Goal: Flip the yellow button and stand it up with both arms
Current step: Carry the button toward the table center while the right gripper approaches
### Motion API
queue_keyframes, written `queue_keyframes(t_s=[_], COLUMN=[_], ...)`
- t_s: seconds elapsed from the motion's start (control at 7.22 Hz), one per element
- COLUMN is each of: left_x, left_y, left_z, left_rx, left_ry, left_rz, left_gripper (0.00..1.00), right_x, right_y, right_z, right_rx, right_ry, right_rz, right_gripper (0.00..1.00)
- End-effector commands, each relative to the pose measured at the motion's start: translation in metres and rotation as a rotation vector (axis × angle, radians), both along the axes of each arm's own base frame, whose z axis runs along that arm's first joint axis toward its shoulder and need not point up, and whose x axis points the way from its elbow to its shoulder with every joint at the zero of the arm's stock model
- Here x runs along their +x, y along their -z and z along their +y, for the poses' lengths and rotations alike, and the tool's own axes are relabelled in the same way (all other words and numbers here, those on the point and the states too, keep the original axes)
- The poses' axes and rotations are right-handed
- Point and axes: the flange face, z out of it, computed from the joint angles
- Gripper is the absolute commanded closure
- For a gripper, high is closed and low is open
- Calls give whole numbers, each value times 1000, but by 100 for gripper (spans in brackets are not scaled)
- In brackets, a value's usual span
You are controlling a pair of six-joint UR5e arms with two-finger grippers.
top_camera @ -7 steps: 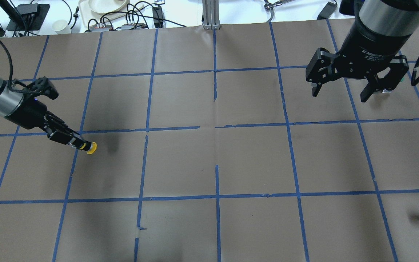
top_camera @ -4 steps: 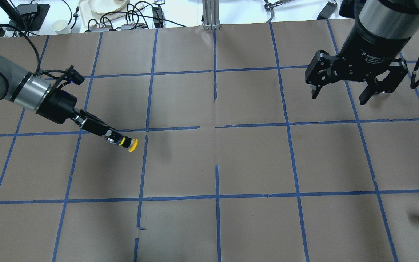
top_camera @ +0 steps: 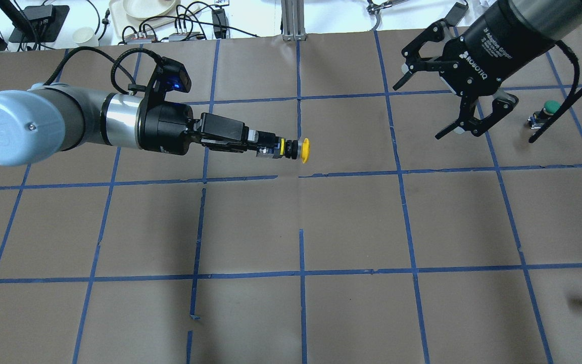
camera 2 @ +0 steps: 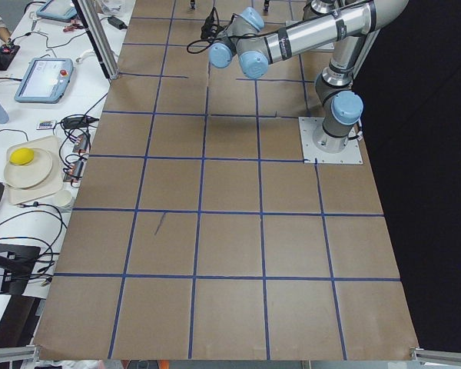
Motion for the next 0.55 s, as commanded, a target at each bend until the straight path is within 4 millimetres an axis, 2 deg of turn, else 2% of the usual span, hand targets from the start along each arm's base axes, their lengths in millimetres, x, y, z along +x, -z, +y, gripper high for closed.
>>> queue_keyframes(t_s=[0.0, 0.14, 0.28, 0.42], left_x=[-16, -26, -36, -36], left_y=[-8, -12, -15, -15], left_z=[-1, 2, 5, 6], left_rx=[4, -2, -6, -7], left_ry=[-55, -54, -57, -55], left_rz=[78, 97, 120, 119], left_gripper=[84, 84, 84, 84], right_x=[9, 17, 23, 34], right_y=[-6, -11, -6, 6], right_z=[-1, 2, 5, 8], right_rx=[95, 96, 111, 127], right_ry=[178, 185, 184, 165], right_rz=[-174, -251, -292, -313], right_gripper=[0, 0, 0, 0])
